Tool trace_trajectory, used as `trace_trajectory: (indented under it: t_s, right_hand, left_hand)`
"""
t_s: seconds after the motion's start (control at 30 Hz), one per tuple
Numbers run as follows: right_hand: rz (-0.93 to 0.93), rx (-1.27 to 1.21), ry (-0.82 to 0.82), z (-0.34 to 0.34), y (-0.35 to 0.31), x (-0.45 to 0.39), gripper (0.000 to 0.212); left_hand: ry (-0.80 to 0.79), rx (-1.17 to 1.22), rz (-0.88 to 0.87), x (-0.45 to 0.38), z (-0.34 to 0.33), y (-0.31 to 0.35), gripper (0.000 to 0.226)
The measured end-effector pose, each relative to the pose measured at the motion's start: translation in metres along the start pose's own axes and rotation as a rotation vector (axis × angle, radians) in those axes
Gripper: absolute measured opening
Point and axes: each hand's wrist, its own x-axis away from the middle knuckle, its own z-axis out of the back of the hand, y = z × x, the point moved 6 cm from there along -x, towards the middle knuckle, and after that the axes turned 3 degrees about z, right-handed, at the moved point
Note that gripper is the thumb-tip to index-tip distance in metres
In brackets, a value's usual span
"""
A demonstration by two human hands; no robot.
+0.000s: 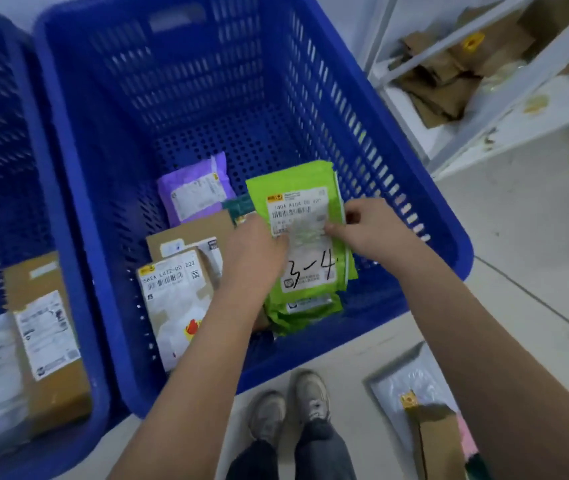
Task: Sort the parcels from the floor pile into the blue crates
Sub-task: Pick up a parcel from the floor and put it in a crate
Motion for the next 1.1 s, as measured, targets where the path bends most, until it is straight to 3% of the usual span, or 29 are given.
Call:
trace_trajectory:
  t_s: [0.13, 0.3, 0.43, 0.6, 0.7, 0.87, 0.97, 1.03, 1.1]
  right_hand:
    - [-0.214, 0.028, -0.245, -0.037, 0.032, -0.014, 0.01]
    - [-0.278, 0.068, -0.435, -0.062, 0.054, -0.024, 0.022]
    - [-0.276, 0.284, -0.506, -0.076, 0.055, -0.024, 0.013]
    - [-0.173, 0.686, -0.461, -0.062, 0.045, -0.019, 0.039]
    - [0.006, 0.547, -0.265, -0.039, 0.024, -0.008, 0.029]
    - [0.26, -0.096, 0.415, 0.048, 0.017, 0.061, 0.018]
    - [0.138, -0.153, 0.662, 0.085, 0.071, 0.105, 0.013]
    - [-0.061, -0.082, 0.698, 0.092, 0.128, 0.13, 0.013]
    - [-0.298, -0.008, 0.648, 0.089, 0.193, 0.156, 0.007]
  left_hand:
    - [-0.081, -0.205, 0.189, -0.004, -0.021, -0.027, 0.025]
    - [-0.095, -0.309, 0.289, -0.002, -0.04, -0.046, 0.023]
    - [-0.059, -0.459, 0.361, -0.003, -0.044, -0.053, 0.038]
    - [-0.095, -0.546, 0.306, 0.0, -0.045, -0.049, 0.021]
    - [0.03, -0.428, 0.228, 0.007, -0.027, -0.039, 0.017]
    - [0.278, -0.032, -0.079, 0.048, -0.002, -0.003, 0.029]
    - [0.328, 0.355, -0.204, 0.087, -0.007, 0.035, 0.01]
    - [0.223, 0.59, -0.288, 0.113, -0.033, 0.06, 0.027]
    - [0.074, 0.515, -0.447, 0.141, -0.072, 0.086, 0.032]
